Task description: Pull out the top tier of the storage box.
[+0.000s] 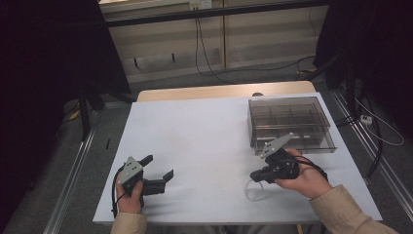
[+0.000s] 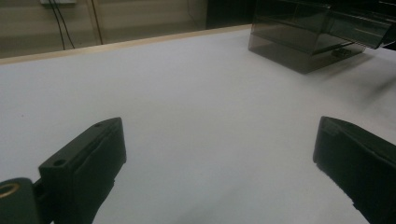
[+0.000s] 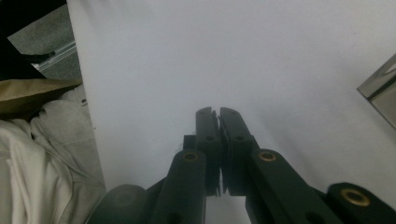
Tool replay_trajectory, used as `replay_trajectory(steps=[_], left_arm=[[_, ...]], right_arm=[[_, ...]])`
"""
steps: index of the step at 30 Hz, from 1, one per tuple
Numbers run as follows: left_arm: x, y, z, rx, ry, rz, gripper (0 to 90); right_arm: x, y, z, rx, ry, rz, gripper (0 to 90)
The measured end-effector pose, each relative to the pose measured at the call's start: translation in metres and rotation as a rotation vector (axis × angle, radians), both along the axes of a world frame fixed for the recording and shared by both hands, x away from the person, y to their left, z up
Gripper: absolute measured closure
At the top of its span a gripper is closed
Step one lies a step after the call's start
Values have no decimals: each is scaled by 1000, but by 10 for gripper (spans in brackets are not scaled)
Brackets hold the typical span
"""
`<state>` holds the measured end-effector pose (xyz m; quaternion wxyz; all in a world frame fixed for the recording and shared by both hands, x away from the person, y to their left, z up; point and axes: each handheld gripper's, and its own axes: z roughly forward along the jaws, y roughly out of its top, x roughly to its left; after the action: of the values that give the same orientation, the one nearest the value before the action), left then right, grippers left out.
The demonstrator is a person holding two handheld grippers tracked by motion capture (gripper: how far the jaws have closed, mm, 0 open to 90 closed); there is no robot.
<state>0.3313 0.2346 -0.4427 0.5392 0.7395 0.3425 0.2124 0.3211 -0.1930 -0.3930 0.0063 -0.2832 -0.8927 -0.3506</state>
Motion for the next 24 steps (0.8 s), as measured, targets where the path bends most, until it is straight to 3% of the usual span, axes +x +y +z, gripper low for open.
replay_trajectory(steps=[12, 24], left_arm=[[0, 0, 0, -3, 1, 2, 27], [0, 0, 0, 0, -1, 1, 27]], right_arm=[[4, -5, 21, -12, 26, -5, 881], [10, -11, 43, -37, 23, -4, 881]])
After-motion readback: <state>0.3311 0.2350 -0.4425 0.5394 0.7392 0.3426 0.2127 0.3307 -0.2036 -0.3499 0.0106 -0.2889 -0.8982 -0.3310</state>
